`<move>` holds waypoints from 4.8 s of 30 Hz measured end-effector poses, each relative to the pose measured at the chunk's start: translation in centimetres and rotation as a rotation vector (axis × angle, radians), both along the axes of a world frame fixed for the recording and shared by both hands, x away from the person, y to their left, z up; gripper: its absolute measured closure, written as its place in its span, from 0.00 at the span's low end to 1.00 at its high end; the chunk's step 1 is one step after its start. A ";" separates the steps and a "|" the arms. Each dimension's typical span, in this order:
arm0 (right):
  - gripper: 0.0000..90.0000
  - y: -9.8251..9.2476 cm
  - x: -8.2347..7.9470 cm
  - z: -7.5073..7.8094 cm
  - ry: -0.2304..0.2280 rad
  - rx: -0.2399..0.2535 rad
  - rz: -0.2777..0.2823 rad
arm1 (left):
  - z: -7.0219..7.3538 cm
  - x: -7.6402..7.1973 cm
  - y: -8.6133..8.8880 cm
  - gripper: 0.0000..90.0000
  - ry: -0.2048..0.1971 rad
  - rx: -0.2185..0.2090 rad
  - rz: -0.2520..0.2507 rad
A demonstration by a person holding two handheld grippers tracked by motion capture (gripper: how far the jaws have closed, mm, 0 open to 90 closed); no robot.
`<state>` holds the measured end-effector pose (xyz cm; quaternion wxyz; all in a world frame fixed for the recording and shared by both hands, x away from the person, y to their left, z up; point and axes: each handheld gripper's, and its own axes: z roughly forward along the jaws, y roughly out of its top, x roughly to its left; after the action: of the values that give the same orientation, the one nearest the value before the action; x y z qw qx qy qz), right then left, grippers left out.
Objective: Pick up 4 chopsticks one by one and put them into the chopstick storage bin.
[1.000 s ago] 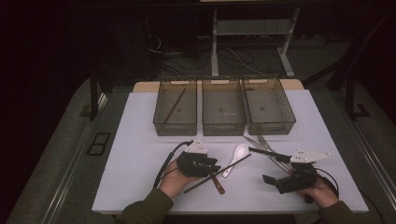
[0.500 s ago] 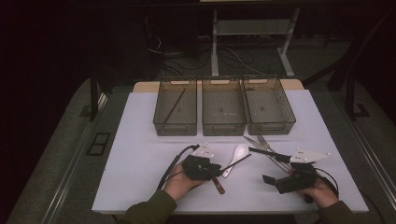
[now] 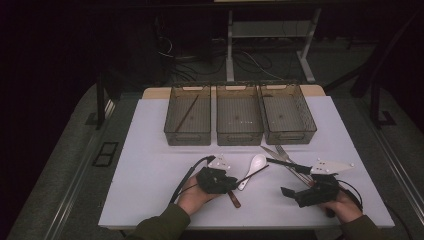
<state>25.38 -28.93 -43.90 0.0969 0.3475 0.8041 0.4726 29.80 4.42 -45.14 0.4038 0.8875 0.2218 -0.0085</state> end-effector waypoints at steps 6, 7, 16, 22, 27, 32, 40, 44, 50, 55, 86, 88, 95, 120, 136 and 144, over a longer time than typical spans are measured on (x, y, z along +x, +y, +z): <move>0.02 0.0 0.0 0.0 0.001 -0.001 0.000 | 0.0 0.1 0.1 0.91 -0.006 -0.005 -0.006; 0.02 0.0 0.0 0.0 0.001 -0.002 0.002 | 0.1 0.1 0.1 0.92 0.004 -0.008 0.001; 0.02 0.0 0.0 0.0 -0.001 -0.003 0.003 | 0.6 0.1 0.1 0.93 0.021 -0.024 0.009; 0.02 0.0 0.0 0.0 -0.001 -0.003 0.003 | 1.0 0.1 0.2 0.93 0.027 -0.027 0.004; 0.02 0.0 0.0 0.0 -0.001 -0.003 0.004 | 1.6 0.2 0.6 0.93 0.028 -0.035 0.012; 0.02 0.0 0.0 0.0 -0.003 -0.003 0.006 | 1.8 0.3 0.9 0.93 0.036 -0.034 0.017; 0.02 0.0 0.0 0.0 -0.002 -0.002 0.005 | 2.2 0.6 1.4 0.93 0.050 -0.036 0.021; 0.02 0.0 0.0 0.0 -0.003 -0.002 0.006 | 2.5 0.7 1.8 0.93 0.048 -0.040 0.030; 0.02 0.0 0.0 0.0 -0.003 -0.002 0.006 | 2.8 1.0 2.4 0.93 0.041 -0.038 0.040; 0.02 0.0 0.0 0.0 -0.002 -0.003 0.006 | 3.1 1.2 2.8 0.93 0.037 -0.039 0.051; 0.02 0.0 0.0 0.0 0.004 0.001 0.004 | 5.2 3.1 7.4 0.93 -0.011 -0.082 0.163; 0.02 0.1 0.0 0.0 0.004 0.001 0.004 | 5.3 3.2 7.7 0.93 -0.013 -0.087 0.174; 0.02 0.0 0.1 0.0 0.005 0.001 0.004 | 5.7 3.8 8.8 0.93 -0.024 -0.097 0.203; 0.02 0.0 0.2 -0.1 0.006 -0.005 -0.004 | 7.8 7.2 9.9 0.93 -0.065 -0.092 0.259; 0.02 0.0 0.1 -0.1 0.007 -0.006 -0.006 | 10.1 11.5 10.5 0.93 -0.103 -0.079 0.330; 0.02 -0.1 0.1 -0.1 0.006 -0.001 -0.009 | 10.8 13.8 10.5 0.93 -0.114 -0.063 0.371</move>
<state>25.48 -29.00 -43.96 0.0968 0.3523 0.8031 0.4708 43.56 14.95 -34.37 0.4377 0.8175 0.3580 0.1094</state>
